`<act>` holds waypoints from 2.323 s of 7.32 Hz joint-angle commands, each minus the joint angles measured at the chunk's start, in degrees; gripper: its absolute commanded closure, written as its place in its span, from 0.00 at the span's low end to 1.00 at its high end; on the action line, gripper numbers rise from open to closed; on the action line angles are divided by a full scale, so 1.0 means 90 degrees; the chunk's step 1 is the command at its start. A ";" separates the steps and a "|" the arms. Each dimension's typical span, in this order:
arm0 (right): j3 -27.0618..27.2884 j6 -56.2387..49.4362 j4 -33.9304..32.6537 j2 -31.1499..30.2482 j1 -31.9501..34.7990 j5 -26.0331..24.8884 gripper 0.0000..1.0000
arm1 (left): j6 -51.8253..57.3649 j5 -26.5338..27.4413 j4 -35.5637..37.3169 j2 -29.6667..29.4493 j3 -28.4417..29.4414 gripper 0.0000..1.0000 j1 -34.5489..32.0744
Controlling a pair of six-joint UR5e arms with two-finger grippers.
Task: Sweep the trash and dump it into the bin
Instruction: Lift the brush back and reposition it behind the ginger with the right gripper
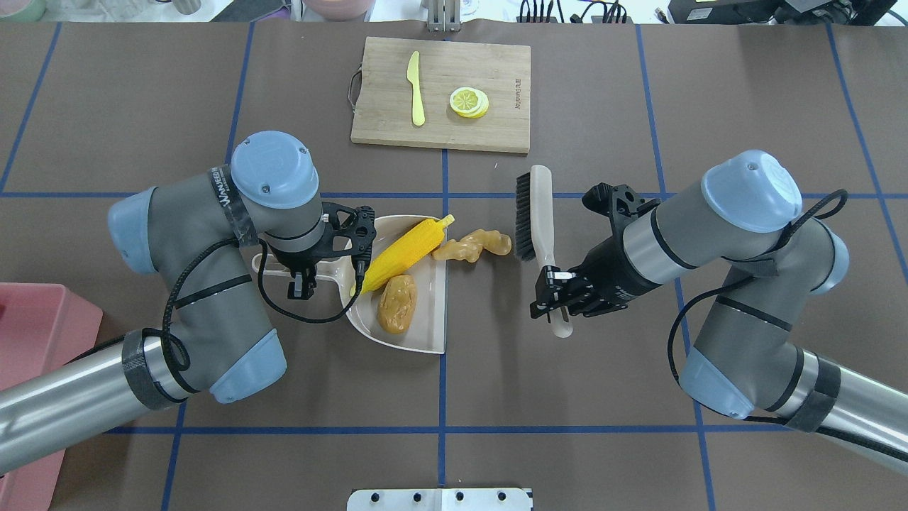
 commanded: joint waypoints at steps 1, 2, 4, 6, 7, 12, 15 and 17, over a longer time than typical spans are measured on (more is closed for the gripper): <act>-0.0053 -0.0970 0.0015 -0.0306 -0.0014 0.0144 1.00 | -0.0008 -0.0004 0.0003 -0.0006 0.0027 1.00 -0.0005; -0.0160 -0.1263 0.0025 -0.0297 -0.0131 0.0144 1.00 | -0.0017 -0.0004 0.0003 -0.0006 0.0046 1.00 -0.0005; -0.0336 -0.1392 0.0035 -0.0258 -0.0395 0.0037 1.00 | -0.0017 0.0006 0.0003 -0.0016 0.0085 1.00 0.0005; -0.0522 -0.1675 0.0035 -0.0228 -0.0406 0.0017 1.00 | -0.0027 0.0006 -0.0036 -0.0016 0.0134 1.00 0.0005; -0.0668 -0.1676 0.0035 -0.0073 -0.0406 -0.0050 1.00 | -0.0027 0.0006 -0.0143 -0.0016 0.0202 1.00 0.0005; -0.0825 -0.1510 0.0015 0.0367 -0.0406 -0.0041 1.00 | 0.0061 -0.0043 -0.0086 0.0052 0.0125 1.00 -0.0257; -0.0845 -0.1286 0.0005 0.0563 -0.0415 -0.0041 1.00 | 0.0061 -0.0034 -0.0037 0.0102 0.0085 1.00 -0.0269; -0.0855 -0.1198 0.0015 0.0563 -0.0396 -0.0032 1.00 | 0.0061 -0.0034 0.0089 0.0131 0.0105 1.00 -0.0269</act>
